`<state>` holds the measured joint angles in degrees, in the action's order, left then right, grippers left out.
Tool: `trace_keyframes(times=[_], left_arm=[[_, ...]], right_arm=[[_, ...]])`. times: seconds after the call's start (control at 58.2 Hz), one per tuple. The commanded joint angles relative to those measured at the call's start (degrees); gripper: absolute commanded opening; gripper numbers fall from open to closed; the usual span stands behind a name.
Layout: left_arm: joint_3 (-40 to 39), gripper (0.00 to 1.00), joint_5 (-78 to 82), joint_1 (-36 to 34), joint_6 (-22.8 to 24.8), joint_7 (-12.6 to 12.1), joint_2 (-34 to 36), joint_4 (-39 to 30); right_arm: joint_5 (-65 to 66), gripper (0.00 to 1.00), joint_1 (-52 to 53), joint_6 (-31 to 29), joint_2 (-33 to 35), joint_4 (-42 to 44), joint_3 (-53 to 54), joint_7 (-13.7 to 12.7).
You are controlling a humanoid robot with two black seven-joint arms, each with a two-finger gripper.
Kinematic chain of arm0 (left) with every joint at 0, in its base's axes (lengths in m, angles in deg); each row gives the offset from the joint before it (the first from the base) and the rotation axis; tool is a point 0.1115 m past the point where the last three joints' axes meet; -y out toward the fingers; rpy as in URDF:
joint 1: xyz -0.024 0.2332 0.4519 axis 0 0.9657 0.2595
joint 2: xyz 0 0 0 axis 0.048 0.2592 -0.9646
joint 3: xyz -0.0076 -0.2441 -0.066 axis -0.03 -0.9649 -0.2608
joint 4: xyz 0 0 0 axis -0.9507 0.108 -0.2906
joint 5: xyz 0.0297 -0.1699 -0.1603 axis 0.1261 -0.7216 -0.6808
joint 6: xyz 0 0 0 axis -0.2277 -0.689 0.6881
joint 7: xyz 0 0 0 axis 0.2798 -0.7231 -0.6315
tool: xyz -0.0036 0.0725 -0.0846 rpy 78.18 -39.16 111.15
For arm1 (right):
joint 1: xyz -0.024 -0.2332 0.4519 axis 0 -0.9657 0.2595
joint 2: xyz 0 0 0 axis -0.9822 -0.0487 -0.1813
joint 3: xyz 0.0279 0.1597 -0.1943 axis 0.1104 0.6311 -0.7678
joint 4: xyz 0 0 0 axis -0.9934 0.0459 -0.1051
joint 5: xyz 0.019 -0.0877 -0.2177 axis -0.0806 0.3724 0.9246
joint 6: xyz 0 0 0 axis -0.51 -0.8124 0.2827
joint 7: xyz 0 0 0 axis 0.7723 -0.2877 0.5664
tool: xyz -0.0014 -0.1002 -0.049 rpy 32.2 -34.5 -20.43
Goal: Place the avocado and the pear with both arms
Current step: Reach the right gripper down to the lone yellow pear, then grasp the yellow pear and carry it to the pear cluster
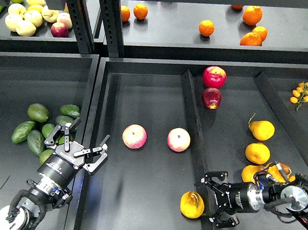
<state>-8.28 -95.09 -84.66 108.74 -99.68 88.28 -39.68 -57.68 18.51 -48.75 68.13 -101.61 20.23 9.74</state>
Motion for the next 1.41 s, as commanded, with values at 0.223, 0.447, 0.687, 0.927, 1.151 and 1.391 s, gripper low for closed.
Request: trace_keyframes(times=[0.223,0.447,0.687,0.927,1.151,1.391], left_arm=[[-0.01,0.99,-0.03,0.49,0.0,0.0,0.0,-0.12],[-0.01,0.99,0.06,0.49,0.0,0.0,0.0,-0.04],[-0.01,0.99,0.06,0.57,0.0,0.0,0.0,-0.03],[-0.01,0.99,0.06,0.75,0.0,0.0,0.0,0.05],[-0.01,0.99,0.06,1.1,0.0,0.0,0.0,-0.04],[-0.01,0.99,0.06,1.37,0.0,0.0,0.0,0.05]], right_arm=[[-0.26,0.77,0.2,0.0,-2.55,2.83,0.28,0.0],[-0.53,0.64,0.11,0.0,-2.99,3.63,0.19,0.0],[-0.7,0.52,-0.32,0.0,-3.08,3.63,0.02,0.0],[-1.05,0.33,-0.68,0.0,-2.82,3.54,0.02,0.0],[-1.32,0.26,-0.85,0.0,-2.82,3.45,0.37,0.0],[-5.88,0.23,0.02,0.0,-2.29,1.25,1.25,0.0]])
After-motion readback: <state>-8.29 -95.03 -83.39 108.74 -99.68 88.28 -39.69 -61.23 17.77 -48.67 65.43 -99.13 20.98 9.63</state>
